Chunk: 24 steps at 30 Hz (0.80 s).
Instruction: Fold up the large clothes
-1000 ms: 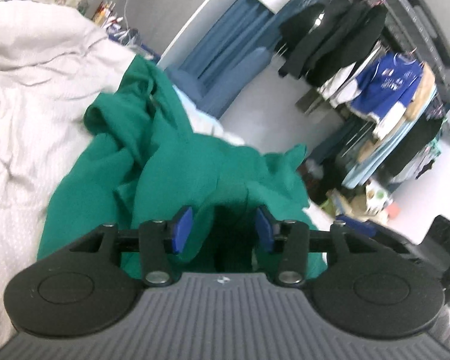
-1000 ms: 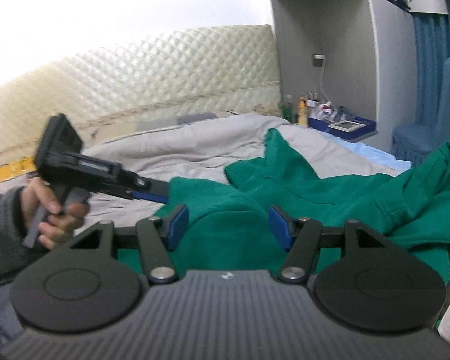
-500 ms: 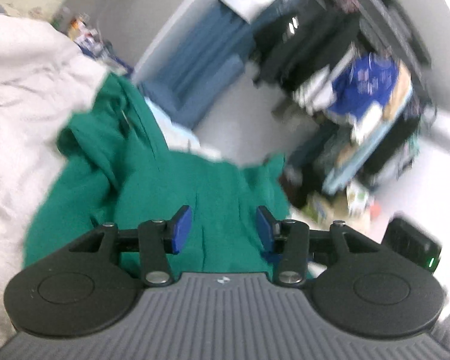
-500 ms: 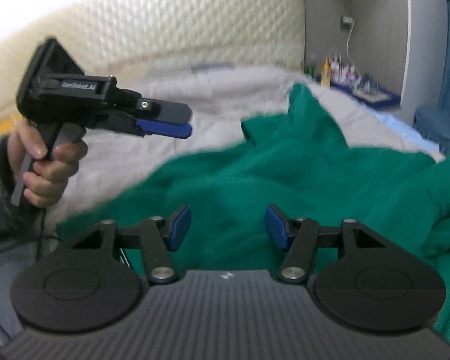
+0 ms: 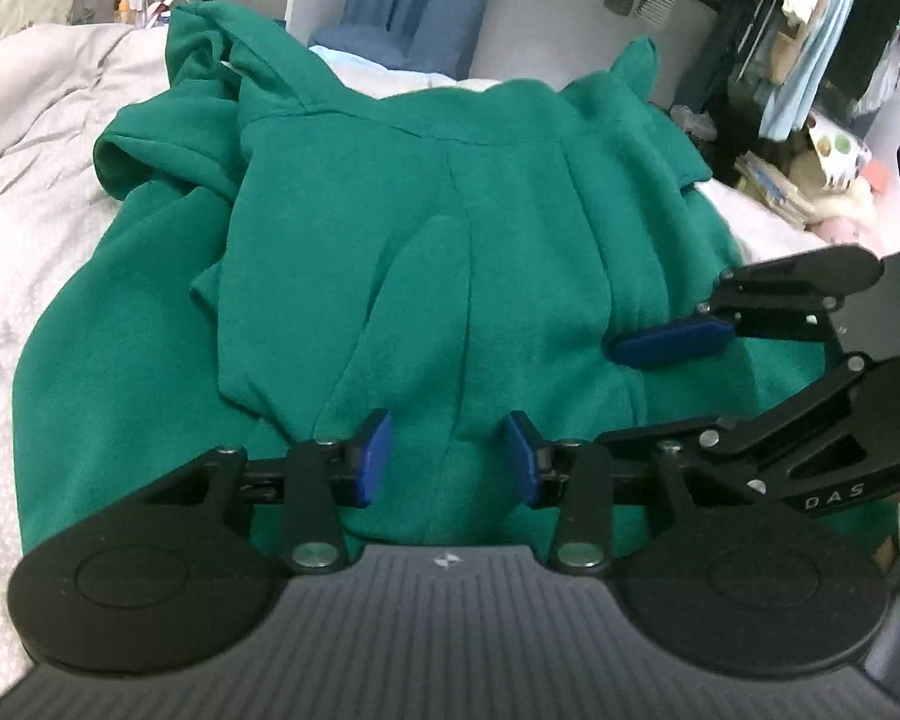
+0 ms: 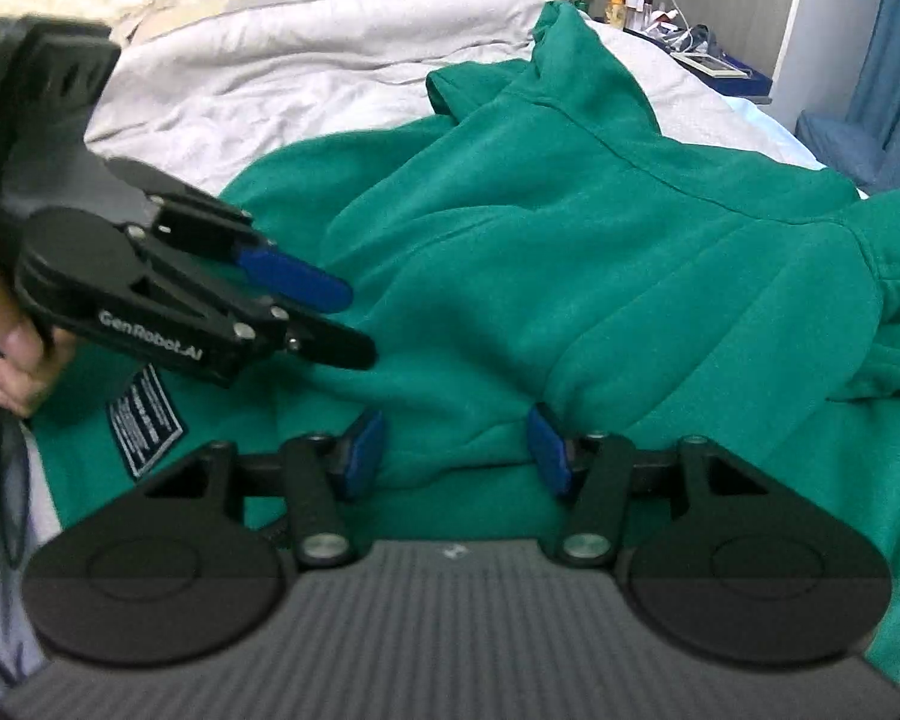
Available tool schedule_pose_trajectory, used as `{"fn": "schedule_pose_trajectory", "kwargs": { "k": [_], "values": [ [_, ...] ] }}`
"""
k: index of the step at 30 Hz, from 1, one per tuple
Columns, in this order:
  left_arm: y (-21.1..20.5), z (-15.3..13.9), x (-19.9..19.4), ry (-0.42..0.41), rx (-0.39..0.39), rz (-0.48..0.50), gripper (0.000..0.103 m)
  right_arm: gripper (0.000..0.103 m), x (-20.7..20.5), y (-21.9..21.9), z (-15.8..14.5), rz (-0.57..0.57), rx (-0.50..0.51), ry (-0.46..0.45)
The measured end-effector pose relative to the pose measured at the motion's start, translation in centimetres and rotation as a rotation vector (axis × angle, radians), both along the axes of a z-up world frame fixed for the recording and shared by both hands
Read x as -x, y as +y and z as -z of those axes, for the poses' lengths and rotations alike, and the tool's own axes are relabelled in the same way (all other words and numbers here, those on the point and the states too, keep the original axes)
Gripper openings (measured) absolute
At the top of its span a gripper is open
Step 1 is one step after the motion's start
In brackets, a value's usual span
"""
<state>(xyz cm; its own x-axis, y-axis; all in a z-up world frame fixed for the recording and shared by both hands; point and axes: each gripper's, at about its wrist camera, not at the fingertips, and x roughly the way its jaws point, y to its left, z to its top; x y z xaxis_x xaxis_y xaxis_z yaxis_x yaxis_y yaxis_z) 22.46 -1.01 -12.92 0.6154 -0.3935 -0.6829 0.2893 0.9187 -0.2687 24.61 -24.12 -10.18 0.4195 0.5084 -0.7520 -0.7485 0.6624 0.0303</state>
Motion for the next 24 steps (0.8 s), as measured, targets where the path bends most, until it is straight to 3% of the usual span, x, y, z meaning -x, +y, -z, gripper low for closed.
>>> {"fn": "schedule_pose_trajectory", "kwargs": {
  "k": [3, 5, 10, 14, 17, 20, 24],
  "values": [
    [1.1, -1.3, 0.5, -0.048, 0.073, 0.001, 0.051, 0.056, -0.2, -1.5, -1.7, 0.040, -0.089, -0.001],
    [1.9, -2.6, 0.8, -0.087, 0.131, -0.007, 0.061, 0.057, -0.1, -2.6, -3.1, 0.077, -0.162, -0.025],
    [3.5, -4.5, -0.8, -0.171, 0.209, -0.061, 0.064, 0.057, -1.7, -6.1, -5.0, 0.276, -0.336, -0.062],
    [4.3, -5.0, -5.0, -0.215, 0.158, -0.182, 0.065, 0.058, -4.0, -8.3, -4.7, 0.511, -0.385, -0.110],
    [4.2, -4.8, -8.4, -0.237, 0.099, -0.209, 0.068, 0.059, -5.9, -9.5, -4.1, 0.631, -0.456, -0.112],
    [3.8, -3.5, -12.0, -0.206, 0.048, -0.231, 0.068, 0.061, -8.2, -9.7, -3.2, 0.729, -0.432, -0.124],
    [3.2, -1.7, -15.7, -0.175, 0.013, -0.252, 0.068, 0.063, -11.7, -9.5, -0.7, 0.779, -0.382, -0.055]
  ]
}}
